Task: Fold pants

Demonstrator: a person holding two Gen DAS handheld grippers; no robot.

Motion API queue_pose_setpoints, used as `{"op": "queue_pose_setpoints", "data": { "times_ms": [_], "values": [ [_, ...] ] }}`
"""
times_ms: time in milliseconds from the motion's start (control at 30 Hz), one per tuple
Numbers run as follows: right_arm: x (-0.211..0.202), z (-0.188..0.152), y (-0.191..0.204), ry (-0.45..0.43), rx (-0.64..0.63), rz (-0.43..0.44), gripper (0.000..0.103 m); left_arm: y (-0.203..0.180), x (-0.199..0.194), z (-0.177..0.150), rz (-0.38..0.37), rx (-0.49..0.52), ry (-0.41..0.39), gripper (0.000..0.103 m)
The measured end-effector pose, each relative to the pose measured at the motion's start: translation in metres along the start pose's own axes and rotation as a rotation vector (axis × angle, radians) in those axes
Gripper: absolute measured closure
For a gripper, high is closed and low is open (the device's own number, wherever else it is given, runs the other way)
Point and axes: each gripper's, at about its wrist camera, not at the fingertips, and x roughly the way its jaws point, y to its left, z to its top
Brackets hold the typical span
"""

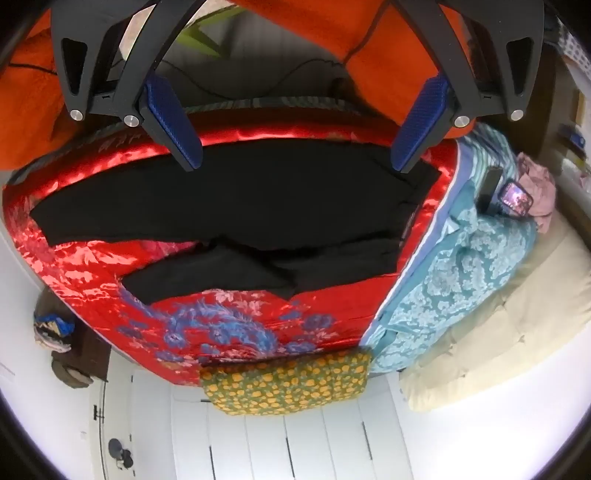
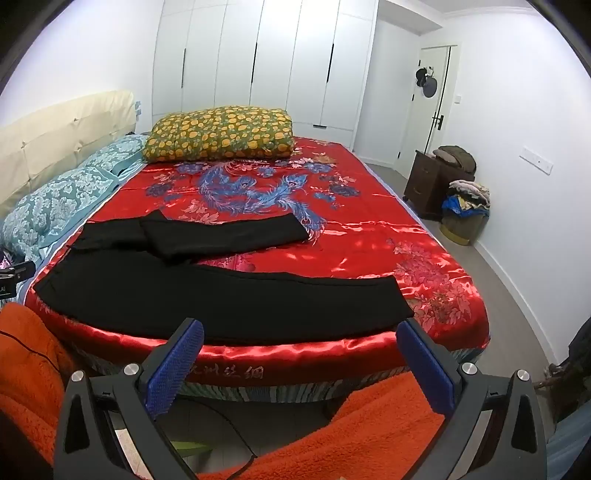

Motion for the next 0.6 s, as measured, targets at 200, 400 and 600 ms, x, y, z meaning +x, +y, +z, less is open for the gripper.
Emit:
{"op": "queue_pose_setpoints", "data": {
  "times_ms": [200,400,600],
  "values": [
    [-0.0032,-0.0019,-0.0006,0.007,-0.004,-0.01,0.0,-0.0067,0.0059,0.0006,-0.012,0.022,0.016,0.001],
    [-0.0019,-0.0033,-0.0005,0.0,-0.014,-0.002,0.0,-0.011,0.0053,0.0,-0.015,0.035,0.015,0.001],
    [-0.0013,-0.0028,0.0074,0.004,-0.047,0.03,0.0,-0.0104,0.0058,-0.0026,-0.022,0.033,0.022,0.001]
  ]
}}
